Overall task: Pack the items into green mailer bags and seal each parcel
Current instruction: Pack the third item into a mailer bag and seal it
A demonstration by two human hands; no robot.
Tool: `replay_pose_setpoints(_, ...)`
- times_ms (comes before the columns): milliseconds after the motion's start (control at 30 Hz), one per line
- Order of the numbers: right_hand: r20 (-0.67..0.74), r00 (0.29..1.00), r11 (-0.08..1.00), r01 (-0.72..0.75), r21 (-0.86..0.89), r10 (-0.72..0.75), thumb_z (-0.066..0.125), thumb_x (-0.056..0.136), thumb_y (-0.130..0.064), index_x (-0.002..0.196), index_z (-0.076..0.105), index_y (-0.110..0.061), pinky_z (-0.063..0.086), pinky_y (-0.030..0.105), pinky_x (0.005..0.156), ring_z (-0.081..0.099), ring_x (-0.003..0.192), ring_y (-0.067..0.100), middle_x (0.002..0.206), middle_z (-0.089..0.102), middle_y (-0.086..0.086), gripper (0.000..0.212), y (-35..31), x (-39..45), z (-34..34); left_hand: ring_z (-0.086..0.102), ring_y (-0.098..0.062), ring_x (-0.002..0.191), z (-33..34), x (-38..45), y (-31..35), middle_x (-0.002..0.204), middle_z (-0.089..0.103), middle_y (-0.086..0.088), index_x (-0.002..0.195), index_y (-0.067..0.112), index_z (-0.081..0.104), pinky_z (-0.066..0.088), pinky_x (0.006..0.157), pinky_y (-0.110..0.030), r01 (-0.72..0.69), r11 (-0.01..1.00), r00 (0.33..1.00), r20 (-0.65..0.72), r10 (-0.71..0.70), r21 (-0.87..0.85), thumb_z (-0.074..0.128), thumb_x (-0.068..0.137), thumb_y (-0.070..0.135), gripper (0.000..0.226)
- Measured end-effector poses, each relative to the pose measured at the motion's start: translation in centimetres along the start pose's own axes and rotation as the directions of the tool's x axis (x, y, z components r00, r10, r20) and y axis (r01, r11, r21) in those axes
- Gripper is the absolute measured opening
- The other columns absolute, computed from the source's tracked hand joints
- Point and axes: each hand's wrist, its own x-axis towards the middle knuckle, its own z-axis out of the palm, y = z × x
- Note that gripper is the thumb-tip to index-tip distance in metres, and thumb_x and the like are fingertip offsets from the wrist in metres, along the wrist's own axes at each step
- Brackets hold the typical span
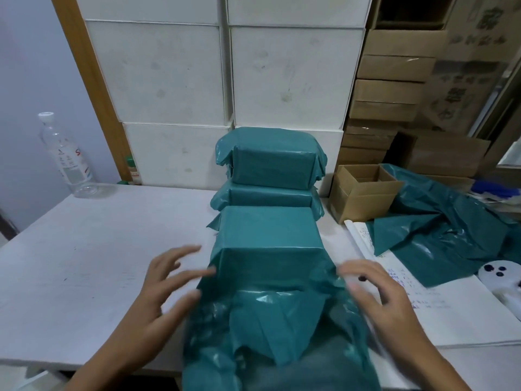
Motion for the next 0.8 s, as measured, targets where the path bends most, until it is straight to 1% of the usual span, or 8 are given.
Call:
replay_pose_setpoints(33, 0.021, 1.000, 0.995, -0.020, -0.094, 0.022, 0.071, 0.099, -0.046, 0.132, 0.063, -0.053, 0.047, 0.046, 0.111, 0.055, 0.132, 0.001, 0.152, 0.051, -0.026, 0.035, -0.5, 0.4, 0.7, 0.024, -0.001, 0.157, 0.5, 0.5, 0.5, 0.167, 0.030, 0.025, 0.148, 0.053, 0.052, 0.029, 0.121, -0.028, -0.018, 0.994, 1.000, -0.016, 0.020, 0.110, 0.064, 0.100, 0.051, 0.050)
replay_pose_setpoints(100, 0.119, 0.991, 0.982, -0.039, -0.184, 0.062, 0.086, 0.083, -0.049, 0.154, 0.028, -0.064, 0.036, 0.038, 0.119, 0.032, 0.149, -0.007, 0.167, 0.013, -0.040, 0.093, -1.2, 1.5, 2.0, 0.013, 0.002, 0.159, 1.7, 1.8, 0.9, 0.171, 0.011, 0.033, 0.160, 0.060, 0.019, 0.025, 0.125, -0.034, 0.023, 0.992, 1.000, 0.016, -0.025, 0.123, 0.074, 0.093, 0.050, 0.088)
replay_pose_setpoints(200, 0.266, 0.964, 0.948, 0.072, -0.310, 0.014, 0.089, 0.081, -0.049, 0.157, -0.003, -0.068, 0.019, 0.025, 0.125, 0.003, 0.155, -0.016, 0.170, -0.006, -0.039, 0.120, -0.3, 4.0, 3.5, 0.015, 0.006, 0.158, 3.3, 3.9, 0.0, 0.171, 0.008, 0.034, 0.164, 0.056, 0.002, 0.030, 0.129, -0.040, 0.057, 0.995, 0.995, 0.076, -0.063, 0.085, 0.082, 0.090, 0.041, 0.110)
replay_pose_setpoints(267, 0.303, 0.953, 0.930, 0.109, -0.352, 0.004, 0.089, 0.080, -0.047, 0.155, -0.010, -0.069, 0.018, 0.021, 0.125, -0.003, 0.154, -0.018, 0.171, -0.009, -0.036, 0.126, 0.8, 5.1, 4.2, 0.025, 0.010, 0.154, 3.8, 4.7, -0.4, 0.169, 0.015, 0.038, 0.162, 0.060, 0.002, 0.037, 0.125, -0.038, 0.088, 0.994, 0.990, 0.105, -0.094, 0.059, 0.085, 0.089, 0.033, 0.114)
replay_pose_setpoints(400, 0.287, 0.956, 0.917, 0.161, -0.365, -0.054, 0.089, 0.084, -0.044, 0.154, -0.011, -0.070, 0.016, 0.003, 0.116, -0.001, 0.152, -0.022, 0.170, -0.009, -0.037, 0.125, 2.5, 6.3, 4.9, 0.038, 0.004, 0.151, 3.7, 5.7, -0.8, 0.165, 0.026, 0.039, 0.160, 0.063, 0.005, 0.044, 0.119, -0.037, 0.096, 0.992, 0.991, 0.082, -0.102, 0.080, 0.084, 0.089, 0.023, 0.114)
replay_pose_setpoints(600, 0.236, 0.965, 0.882, 0.206, -0.424, -0.112, 0.085, 0.090, -0.035, 0.153, 0.013, -0.067, 0.037, 0.023, 0.116, 0.027, 0.140, -0.016, 0.173, 0.006, -0.031, 0.101, 3.7, 6.8, 4.7, 0.054, -0.010, 0.141, 3.4, 6.3, -1.0, 0.158, 0.043, 0.032, 0.158, 0.068, 0.007, 0.049, 0.111, -0.034, 0.105, 0.980, 0.994, 0.019, -0.110, 0.168, 0.085, 0.088, 0.028, 0.112)
replay_pose_setpoints(733, 0.224, 0.967, 0.897, 0.200, -0.393, -0.117, 0.085, 0.090, -0.034, 0.154, 0.012, -0.070, 0.033, 0.021, 0.119, 0.020, 0.143, -0.028, 0.172, 0.009, -0.032, 0.103, 3.6, 6.8, 4.7, 0.055, -0.010, 0.140, 3.3, 6.3, -1.3, 0.156, 0.043, 0.034, 0.158, 0.068, 0.008, 0.050, 0.108, -0.034, 0.105, 0.979, 0.994, 0.014, -0.109, 0.175, 0.087, 0.086, 0.031, 0.113)
replay_pose_setpoints(800, 0.231, 0.968, 0.918, 0.177, -0.353, -0.098, 0.084, 0.091, -0.037, 0.157, 0.009, -0.066, 0.031, 0.022, 0.122, 0.018, 0.147, -0.025, 0.172, 0.011, -0.033, 0.104, 3.0, 6.4, 4.4, 0.053, -0.006, 0.142, 3.3, 6.1, -1.5, 0.160, 0.040, 0.034, 0.158, 0.067, 0.009, 0.050, 0.111, -0.038, 0.103, 0.988, 0.994, 0.034, -0.107, 0.111, 0.088, 0.085, 0.037, 0.112)
